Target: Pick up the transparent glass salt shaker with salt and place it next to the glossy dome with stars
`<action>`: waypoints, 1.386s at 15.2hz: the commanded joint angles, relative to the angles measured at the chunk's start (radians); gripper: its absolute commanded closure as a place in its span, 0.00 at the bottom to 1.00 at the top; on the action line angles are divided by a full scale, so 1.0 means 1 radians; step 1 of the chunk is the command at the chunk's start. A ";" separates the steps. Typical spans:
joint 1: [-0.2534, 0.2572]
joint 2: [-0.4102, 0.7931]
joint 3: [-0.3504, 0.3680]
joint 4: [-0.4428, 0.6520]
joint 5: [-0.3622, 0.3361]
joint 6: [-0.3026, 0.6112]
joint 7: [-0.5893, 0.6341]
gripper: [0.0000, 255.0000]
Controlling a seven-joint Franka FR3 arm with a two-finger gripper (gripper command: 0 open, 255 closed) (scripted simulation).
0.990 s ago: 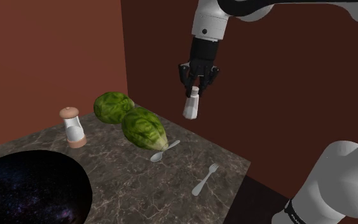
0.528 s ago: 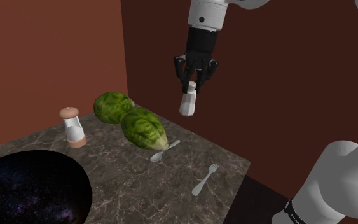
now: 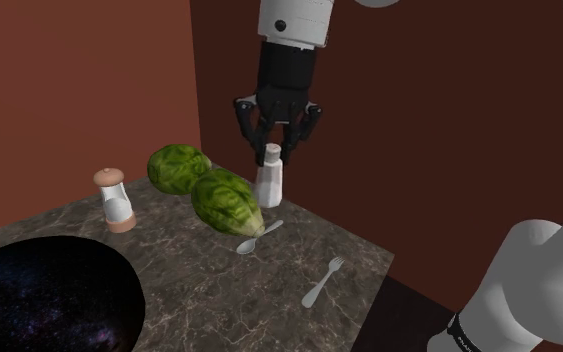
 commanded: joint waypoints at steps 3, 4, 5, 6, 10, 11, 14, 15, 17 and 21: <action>0.028 0.059 0.079 0.061 -0.015 0.005 0.113 1.00; 0.035 0.078 0.100 0.080 -0.023 0.006 0.143 1.00; 0.042 0.099 0.120 0.101 -0.032 0.006 0.173 1.00; 0.050 0.121 0.141 0.122 -0.043 0.006 0.204 1.00; 0.090 0.229 0.225 0.225 -0.106 0.001 0.334 1.00; 0.103 0.261 0.245 0.255 -0.128 -0.003 0.368 1.00; 0.157 0.370 0.298 0.357 -0.207 -0.022 0.474 1.00; 0.182 0.410 0.312 0.395 -0.238 -0.031 0.509 1.00; 0.242 0.494 0.333 0.481 -0.303 -0.057 0.577 1.00; 0.400 0.670 0.339 0.690 -0.434 -0.132 0.688 1.00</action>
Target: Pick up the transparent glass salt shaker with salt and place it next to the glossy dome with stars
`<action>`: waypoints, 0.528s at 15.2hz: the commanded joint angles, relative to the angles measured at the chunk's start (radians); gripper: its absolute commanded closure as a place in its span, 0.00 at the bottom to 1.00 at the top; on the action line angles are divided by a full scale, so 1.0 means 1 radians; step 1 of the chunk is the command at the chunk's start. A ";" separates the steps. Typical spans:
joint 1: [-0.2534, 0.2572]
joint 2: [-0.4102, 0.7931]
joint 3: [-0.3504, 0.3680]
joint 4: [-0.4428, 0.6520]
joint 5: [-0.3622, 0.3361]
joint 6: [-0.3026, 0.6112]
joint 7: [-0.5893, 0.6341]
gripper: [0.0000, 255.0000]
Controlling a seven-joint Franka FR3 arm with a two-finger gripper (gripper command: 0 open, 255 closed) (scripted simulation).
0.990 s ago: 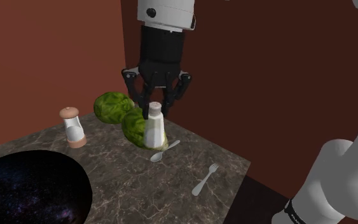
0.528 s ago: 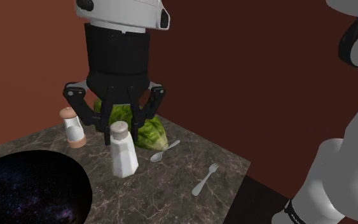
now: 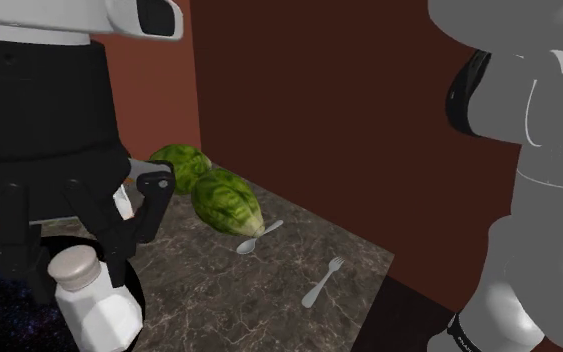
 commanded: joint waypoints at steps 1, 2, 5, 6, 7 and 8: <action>0.034 0.036 -0.002 0.029 -0.027 -0.001 0.025 1.00; 0.026 0.028 -0.002 0.005 -0.021 0.017 0.024 1.00; 0.004 0.009 0.000 -0.063 -0.007 0.068 0.022 1.00; -0.002 0.004 0.000 -0.084 -0.004 0.084 0.021 1.00; -0.008 -0.001 0.000 -0.104 0.000 0.100 0.021 1.00; -0.013 -0.006 0.001 -0.124 0.003 0.116 0.020 1.00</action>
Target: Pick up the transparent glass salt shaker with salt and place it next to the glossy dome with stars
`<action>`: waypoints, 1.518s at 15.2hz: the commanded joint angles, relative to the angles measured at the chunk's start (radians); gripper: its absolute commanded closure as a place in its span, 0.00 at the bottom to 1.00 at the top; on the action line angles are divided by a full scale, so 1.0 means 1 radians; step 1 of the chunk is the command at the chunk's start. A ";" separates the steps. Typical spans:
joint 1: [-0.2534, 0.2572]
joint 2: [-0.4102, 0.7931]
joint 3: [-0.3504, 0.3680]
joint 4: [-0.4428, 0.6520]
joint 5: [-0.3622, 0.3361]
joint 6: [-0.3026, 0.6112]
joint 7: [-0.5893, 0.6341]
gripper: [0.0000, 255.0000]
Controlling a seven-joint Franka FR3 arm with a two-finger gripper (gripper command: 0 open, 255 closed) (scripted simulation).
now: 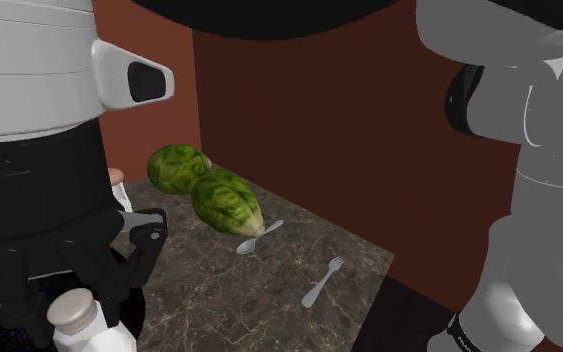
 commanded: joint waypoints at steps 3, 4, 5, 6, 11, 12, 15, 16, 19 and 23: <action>-0.020 -0.018 0.001 -0.078 0.012 0.064 -0.002 1.00; -0.024 -0.021 0.000 -0.096 0.014 0.079 -0.002 1.00; -0.028 -0.023 0.000 -0.113 0.015 0.094 -0.002 1.00; -0.031 -0.025 0.000 -0.129 0.016 0.108 -0.002 1.00; -0.044 -0.032 -0.002 -0.205 0.019 0.178 0.000 1.00; -0.046 -0.032 -0.002 -0.219 0.019 0.192 0.001 1.00; -0.050 -0.032 -0.004 -0.259 0.017 0.232 0.003 1.00; -0.052 -0.031 -0.005 -0.272 0.016 0.245 0.005 1.00; -0.054 -0.027 -0.008 -0.308 0.011 0.283 0.009 1.00; -0.055 -0.018 -0.012 -0.351 0.001 0.333 0.016 1.00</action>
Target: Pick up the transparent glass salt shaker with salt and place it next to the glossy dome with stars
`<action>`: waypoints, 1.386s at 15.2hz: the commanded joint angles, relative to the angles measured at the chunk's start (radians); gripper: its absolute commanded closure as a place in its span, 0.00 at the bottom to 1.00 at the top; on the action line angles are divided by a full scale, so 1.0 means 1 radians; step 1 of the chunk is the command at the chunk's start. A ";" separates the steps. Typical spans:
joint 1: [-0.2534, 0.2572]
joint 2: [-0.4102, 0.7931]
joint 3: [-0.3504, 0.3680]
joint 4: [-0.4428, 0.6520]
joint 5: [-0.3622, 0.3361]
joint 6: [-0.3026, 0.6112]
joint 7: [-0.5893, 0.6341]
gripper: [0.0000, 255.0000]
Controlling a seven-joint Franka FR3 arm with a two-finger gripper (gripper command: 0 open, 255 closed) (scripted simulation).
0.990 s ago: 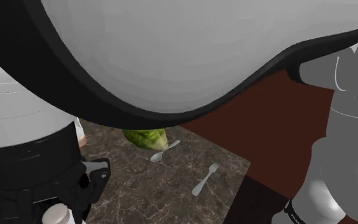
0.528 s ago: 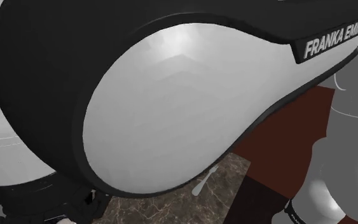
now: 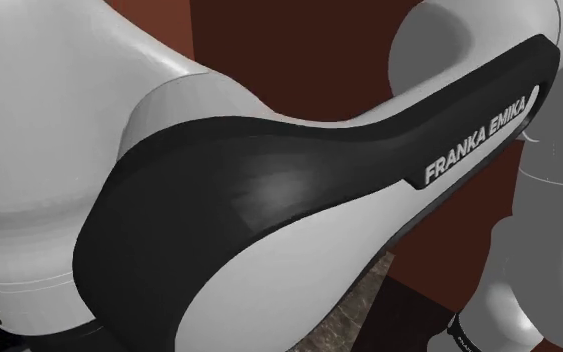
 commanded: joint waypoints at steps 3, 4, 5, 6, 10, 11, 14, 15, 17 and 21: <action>0.001 0.012 -0.005 -0.042 -0.012 0.051 0.009 1.00; 0.001 0.015 -0.007 -0.052 -0.015 0.063 0.012 1.00; 0.002 0.019 -0.009 -0.061 -0.019 0.075 0.014 1.00; 0.002 0.023 -0.010 -0.070 -0.023 0.086 0.017 1.00; 0.007 0.041 -0.019 -0.102 -0.040 0.132 0.028 1.00; 0.008 0.046 -0.021 -0.110 -0.045 0.143 0.032 1.00; 0.013 0.062 -0.029 -0.131 -0.060 0.177 0.041 1.00; 0.014 0.068 -0.032 -0.138 -0.066 0.188 0.045 1.00; 0.018 0.080 -0.038 -0.150 -0.077 0.209 0.052 1.00; 0.021 0.087 -0.041 -0.156 -0.083 0.221 0.056 1.00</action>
